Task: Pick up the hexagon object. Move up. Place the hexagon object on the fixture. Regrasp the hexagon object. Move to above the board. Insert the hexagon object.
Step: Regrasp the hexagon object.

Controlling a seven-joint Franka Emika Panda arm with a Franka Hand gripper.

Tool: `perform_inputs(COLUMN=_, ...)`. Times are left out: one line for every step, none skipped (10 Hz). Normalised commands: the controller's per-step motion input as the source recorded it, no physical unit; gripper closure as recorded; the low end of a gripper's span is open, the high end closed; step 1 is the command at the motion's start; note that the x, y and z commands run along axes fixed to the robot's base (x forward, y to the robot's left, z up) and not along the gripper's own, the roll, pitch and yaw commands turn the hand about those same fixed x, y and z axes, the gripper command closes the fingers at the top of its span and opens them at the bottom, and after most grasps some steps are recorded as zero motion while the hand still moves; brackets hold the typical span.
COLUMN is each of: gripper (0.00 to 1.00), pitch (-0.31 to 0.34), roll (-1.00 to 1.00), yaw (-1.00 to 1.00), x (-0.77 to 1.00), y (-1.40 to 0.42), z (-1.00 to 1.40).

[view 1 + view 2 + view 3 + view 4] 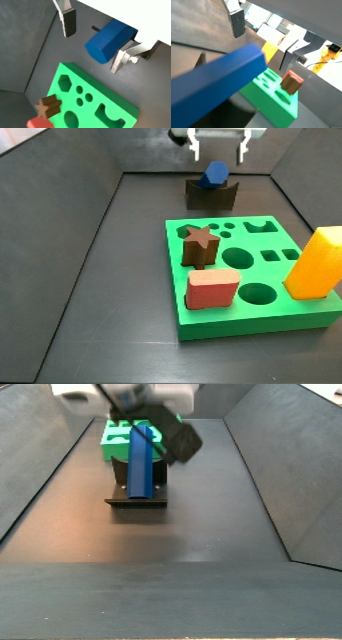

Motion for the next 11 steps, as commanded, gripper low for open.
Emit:
perform_inputs(gripper=0.00, pitch=0.062, roll=0.03, yaw=0.00, x=-0.03, y=0.01, z=0.65)
perform_inputs(gripper=0.00, pitch=0.069, roll=0.03, yaw=0.00, x=-0.02, y=0.01, z=0.52)
perform_inputs(gripper=0.00, pitch=0.082, roll=0.04, yaw=-0.01, x=-0.02, y=0.02, z=0.21)
perform_inputs(gripper=0.00, pitch=0.050, roll=1.00, yaw=0.03, x=0.14, y=-0.68, z=1.00)
perform_inputs(gripper=0.00, pitch=0.049, roll=1.00, yaw=0.03, x=0.14, y=-0.64, z=0.89)
perform_inputs(gripper=0.00, pitch=0.045, roll=1.00, yaw=0.03, x=0.08, y=-0.50, z=0.75)
perform_inputs(gripper=0.00, pitch=0.040, roll=1.00, yaw=0.03, x=0.00, y=-0.23, z=0.48)
perform_inputs(gripper=0.00, pitch=0.039, roll=1.00, yaw=0.03, x=-0.02, y=-0.14, z=0.34)
perform_inputs(gripper=0.00, pitch=0.037, roll=1.00, yaw=0.03, x=-0.01, y=-0.08, z=0.07)
perform_inputs(gripper=0.00, pitch=0.036, roll=1.00, yaw=0.02, x=0.00, y=-0.06, z=0.02)
perform_inputs(gripper=0.00, pitch=0.035, roll=1.00, yaw=0.03, x=-0.01, y=-0.04, z=0.04)
